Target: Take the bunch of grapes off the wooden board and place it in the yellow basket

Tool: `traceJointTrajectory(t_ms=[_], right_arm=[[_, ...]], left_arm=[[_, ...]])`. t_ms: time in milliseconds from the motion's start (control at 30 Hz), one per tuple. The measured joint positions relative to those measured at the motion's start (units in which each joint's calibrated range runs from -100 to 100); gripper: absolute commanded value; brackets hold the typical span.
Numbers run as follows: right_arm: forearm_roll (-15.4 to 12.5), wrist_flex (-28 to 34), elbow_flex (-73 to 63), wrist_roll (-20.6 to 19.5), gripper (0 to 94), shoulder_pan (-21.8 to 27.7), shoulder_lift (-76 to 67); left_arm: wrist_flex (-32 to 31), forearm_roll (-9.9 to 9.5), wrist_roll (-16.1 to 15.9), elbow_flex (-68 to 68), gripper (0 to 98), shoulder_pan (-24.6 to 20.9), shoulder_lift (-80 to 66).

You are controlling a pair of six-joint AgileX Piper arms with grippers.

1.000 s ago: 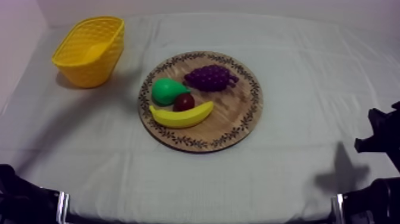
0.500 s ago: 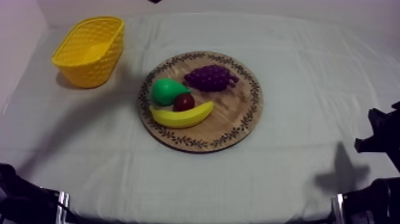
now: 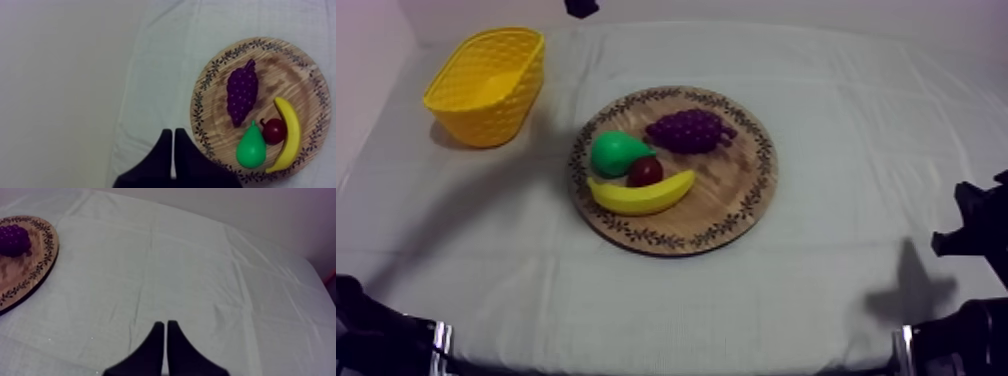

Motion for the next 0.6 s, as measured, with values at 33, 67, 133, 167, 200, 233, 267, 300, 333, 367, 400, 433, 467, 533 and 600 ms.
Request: traceJointTrajectory(t_ms=[33,67,133,167,200,233,267,300,333,367,400,433,467,533,600], right_arm=[[0.00,0.00,0.00,0.00,0.2,0.00,0.00],[0.00,0.00,0.00,0.00,0.2,0.00,0.00],[0.00,0.00,0.00,0.00,0.2,0.00,0.00],[0.00,0.00,0.00,0.00,0.2,0.00,0.00],[0.00,0.00,0.00,0.00,0.2,0.00,0.00],[0.00,0.00,0.00,0.00,0.2,0.00,0.00],[0.00,0.00,0.00,0.00,0.2,0.00,0.00],[0.00,0.00,0.00,0.00,0.2,0.00,0.00],[0.00,0.00,0.00,0.00,0.2,0.00,0.00],[0.00,0.00,0.00,0.00,0.2,0.00,0.00],[0.00,0.00,0.00,0.00,0.2,0.00,0.00],[0.00,0.00,0.00,0.00,0.2,0.00,0.00],[0.00,0.00,0.00,0.00,0.2,0.00,0.00],[0.00,0.00,0.00,0.00,0.2,0.00,0.00],[0.00,0.00,0.00,0.00,0.2,0.00,0.00]], left_arm=[[-0.28,0.00,-0.03,0.33,0.0,0.00,-0.07],[-0.51,0.00,-0.09,0.71,0.0,0.00,-0.07],[-1.29,-0.13,-0.15,1.62,0.0,0.12,-0.24],[-1.63,-0.25,-0.15,1.93,0.0,0.17,-0.32],[-1.85,-0.30,-0.15,2.27,0.0,0.25,-0.32],[-2.06,-0.30,-0.15,2.46,0.4,0.26,-0.40],[-2.17,-0.30,-0.15,2.71,2.5,0.26,-0.45],[-2.36,-0.33,-0.11,2.88,6.5,0.16,-0.53],[-2.44,-0.27,-0.09,3.14,12.1,0.00,-0.56],[-2.27,-0.26,-0.13,3.24,18.5,-0.05,-0.56],[-2.28,-0.20,-0.27,3.46,25.6,-0.15,-0.56],[-2.29,-0.20,-0.48,3.86,34.0,-0.22,-0.56],[-2.29,-0.13,-0.66,4.22,44.9,-0.22,-0.61],[-2.80,-0.26,-0.71,5.31,61.8,-0.29,-0.77],[-3.19,-0.62,-0.22,6.37,71.8,-0.34,-0.77]])
